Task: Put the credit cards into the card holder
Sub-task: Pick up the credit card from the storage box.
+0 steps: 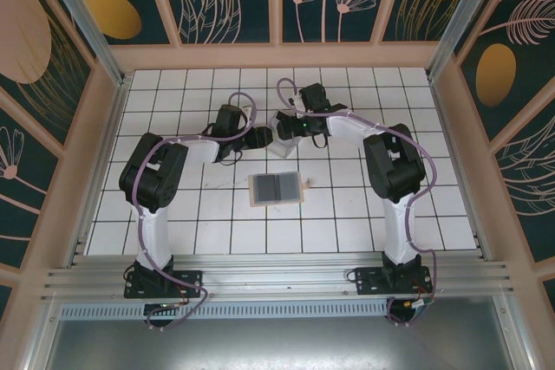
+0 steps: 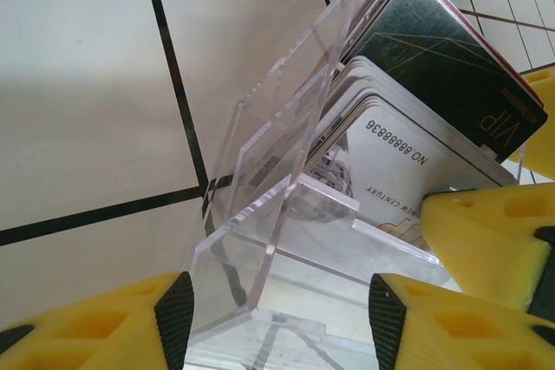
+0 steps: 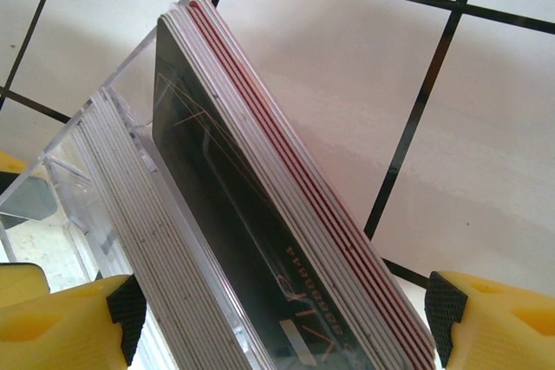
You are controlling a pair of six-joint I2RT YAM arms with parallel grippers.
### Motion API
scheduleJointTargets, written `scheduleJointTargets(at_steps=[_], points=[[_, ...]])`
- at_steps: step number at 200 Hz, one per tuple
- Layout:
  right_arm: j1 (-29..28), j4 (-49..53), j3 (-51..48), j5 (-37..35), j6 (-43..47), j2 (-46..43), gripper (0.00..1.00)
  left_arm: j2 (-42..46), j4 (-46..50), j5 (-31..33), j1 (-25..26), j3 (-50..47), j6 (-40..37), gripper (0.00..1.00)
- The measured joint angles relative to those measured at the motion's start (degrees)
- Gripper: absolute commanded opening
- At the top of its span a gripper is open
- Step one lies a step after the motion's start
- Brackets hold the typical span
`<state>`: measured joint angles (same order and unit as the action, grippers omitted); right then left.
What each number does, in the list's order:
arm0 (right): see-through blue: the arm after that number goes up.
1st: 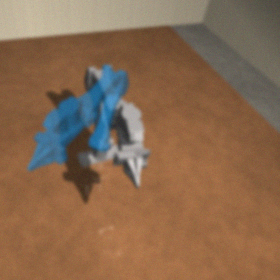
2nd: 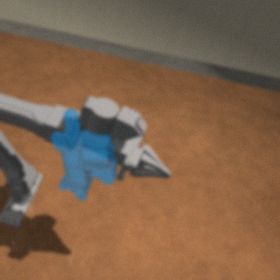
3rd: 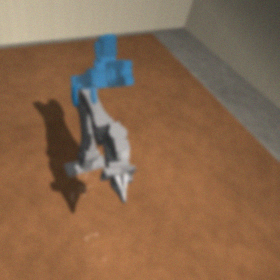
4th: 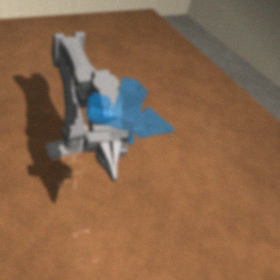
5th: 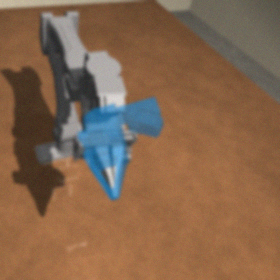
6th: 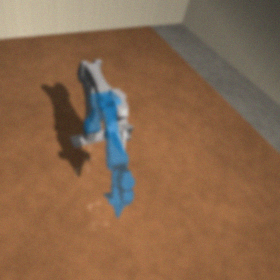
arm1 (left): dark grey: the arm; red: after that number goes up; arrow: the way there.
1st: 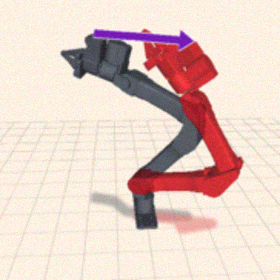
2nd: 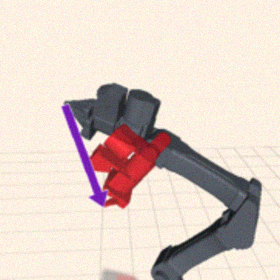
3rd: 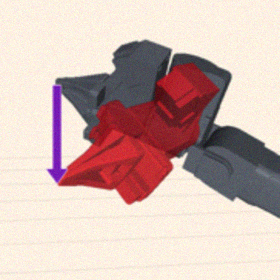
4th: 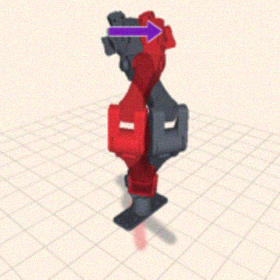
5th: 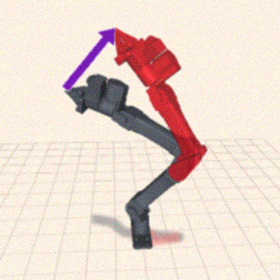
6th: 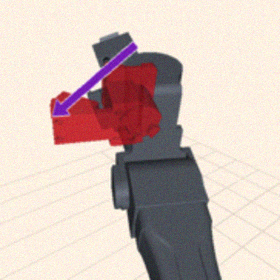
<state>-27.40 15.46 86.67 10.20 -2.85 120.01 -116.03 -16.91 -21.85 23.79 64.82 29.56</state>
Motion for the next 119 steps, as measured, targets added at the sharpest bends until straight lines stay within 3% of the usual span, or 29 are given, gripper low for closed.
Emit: scheduleJointTargets(at_steps=[119], points=[[1.92,-1.18,-0.11,-2.67,-0.68,-1.90,0.74,-0.15,-0.02,0.90,0.00,-0.92,-0.02,0.58]])
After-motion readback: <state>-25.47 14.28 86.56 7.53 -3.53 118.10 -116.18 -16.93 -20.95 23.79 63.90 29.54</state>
